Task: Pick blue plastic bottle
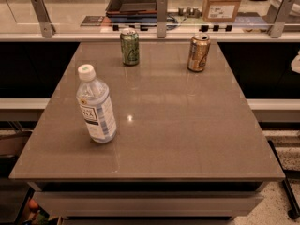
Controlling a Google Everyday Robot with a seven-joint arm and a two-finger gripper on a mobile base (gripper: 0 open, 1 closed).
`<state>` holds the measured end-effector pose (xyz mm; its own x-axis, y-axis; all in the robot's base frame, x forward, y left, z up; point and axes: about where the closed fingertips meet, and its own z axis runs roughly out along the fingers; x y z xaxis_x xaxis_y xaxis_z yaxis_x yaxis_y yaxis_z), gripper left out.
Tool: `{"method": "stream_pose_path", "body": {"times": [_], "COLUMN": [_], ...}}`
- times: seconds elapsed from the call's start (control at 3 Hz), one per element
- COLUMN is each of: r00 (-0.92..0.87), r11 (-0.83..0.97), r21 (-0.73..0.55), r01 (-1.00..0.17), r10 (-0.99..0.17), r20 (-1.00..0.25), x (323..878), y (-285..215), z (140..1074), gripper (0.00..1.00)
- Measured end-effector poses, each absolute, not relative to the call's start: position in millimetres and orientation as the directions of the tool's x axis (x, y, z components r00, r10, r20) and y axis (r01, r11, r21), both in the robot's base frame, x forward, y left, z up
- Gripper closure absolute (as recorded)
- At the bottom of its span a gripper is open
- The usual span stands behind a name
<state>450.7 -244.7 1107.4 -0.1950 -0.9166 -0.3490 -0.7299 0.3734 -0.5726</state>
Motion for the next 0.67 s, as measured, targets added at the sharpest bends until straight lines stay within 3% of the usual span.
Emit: {"method": "stream_pose_path", "body": {"times": [0.67], "r00": [-0.176], "r11": [0.368], "r21": [-0.568], "r01": [-0.736], "r10": [-0.914], "r20": [-0.365], "x": [449.8], "y": [-236.9], "z": [1106.9], "gripper": [0.00]}}
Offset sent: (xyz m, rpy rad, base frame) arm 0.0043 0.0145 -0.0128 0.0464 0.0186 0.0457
